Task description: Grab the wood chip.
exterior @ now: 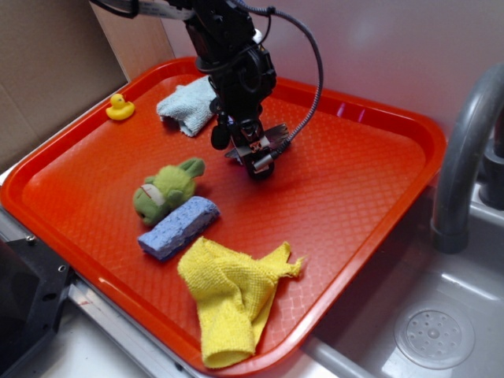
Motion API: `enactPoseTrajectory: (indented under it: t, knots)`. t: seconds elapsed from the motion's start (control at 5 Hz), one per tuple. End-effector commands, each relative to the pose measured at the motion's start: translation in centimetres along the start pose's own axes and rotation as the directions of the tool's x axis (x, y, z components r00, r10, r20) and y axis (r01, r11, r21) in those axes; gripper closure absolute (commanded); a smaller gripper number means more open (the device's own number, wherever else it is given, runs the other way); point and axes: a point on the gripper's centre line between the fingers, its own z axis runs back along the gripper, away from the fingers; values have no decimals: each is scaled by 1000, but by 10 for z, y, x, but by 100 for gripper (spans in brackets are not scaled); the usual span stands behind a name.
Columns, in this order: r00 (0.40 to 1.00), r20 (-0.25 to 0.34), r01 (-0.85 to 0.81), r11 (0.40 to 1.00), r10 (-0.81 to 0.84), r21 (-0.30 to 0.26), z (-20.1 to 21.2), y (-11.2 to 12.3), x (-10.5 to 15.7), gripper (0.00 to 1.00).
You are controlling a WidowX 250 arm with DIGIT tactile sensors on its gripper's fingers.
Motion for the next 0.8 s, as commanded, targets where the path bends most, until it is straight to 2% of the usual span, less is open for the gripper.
enactPoseTrajectory:
  t: [0.0,0.2,0.4,0.6]
  knots:
    - [987,76,-141,990,141,-10,57,15,-17,100]
    - [944,119,-299,951,306,-78,108,31,-39,100]
    - [855,159,-477,868,494,-137,158,38,-55,100]
    - [832,148,-514,843,535,-159,209,39,-58,100]
